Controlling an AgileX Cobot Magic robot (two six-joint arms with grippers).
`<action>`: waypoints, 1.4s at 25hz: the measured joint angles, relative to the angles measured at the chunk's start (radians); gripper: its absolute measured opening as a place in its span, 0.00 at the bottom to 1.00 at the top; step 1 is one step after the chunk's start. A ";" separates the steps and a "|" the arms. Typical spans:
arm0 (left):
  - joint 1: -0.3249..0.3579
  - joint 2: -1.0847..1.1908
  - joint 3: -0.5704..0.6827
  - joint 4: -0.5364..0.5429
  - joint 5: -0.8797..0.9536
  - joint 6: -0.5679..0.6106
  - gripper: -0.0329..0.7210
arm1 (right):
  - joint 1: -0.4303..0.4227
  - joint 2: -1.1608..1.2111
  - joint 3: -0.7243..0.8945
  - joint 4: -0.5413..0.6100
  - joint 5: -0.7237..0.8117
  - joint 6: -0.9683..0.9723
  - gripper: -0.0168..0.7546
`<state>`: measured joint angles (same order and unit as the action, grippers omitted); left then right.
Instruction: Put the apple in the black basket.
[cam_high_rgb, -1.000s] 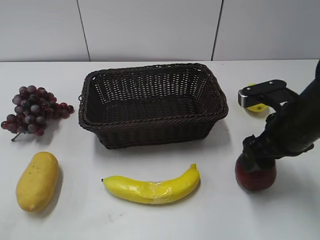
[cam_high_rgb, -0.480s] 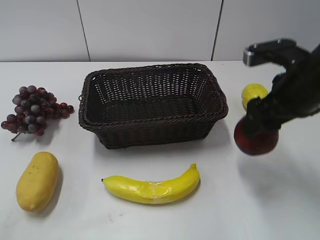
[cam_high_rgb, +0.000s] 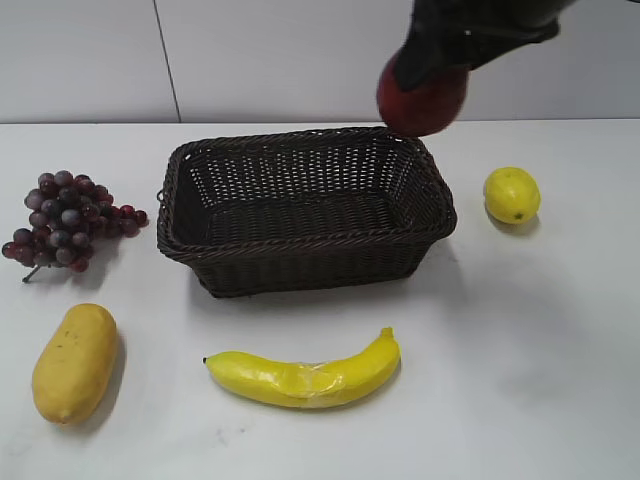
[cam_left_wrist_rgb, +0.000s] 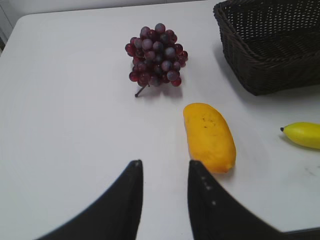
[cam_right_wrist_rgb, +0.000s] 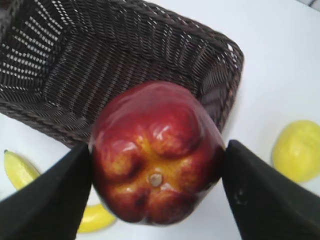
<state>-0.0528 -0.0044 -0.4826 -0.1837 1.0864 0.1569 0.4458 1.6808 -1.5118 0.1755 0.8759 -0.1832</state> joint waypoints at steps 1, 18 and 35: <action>0.000 0.000 0.000 0.000 0.000 0.000 0.35 | 0.017 0.043 -0.031 0.001 -0.001 0.000 0.78; 0.000 0.000 0.000 0.000 0.000 0.000 0.35 | 0.074 0.532 -0.245 0.002 -0.051 0.000 0.78; 0.000 0.000 0.000 0.000 0.000 0.000 0.35 | 0.074 0.435 -0.519 -0.141 0.228 0.019 0.87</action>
<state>-0.0528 -0.0044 -0.4826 -0.1837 1.0864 0.1569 0.5198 2.1160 -2.0303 0.0348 1.1037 -0.1644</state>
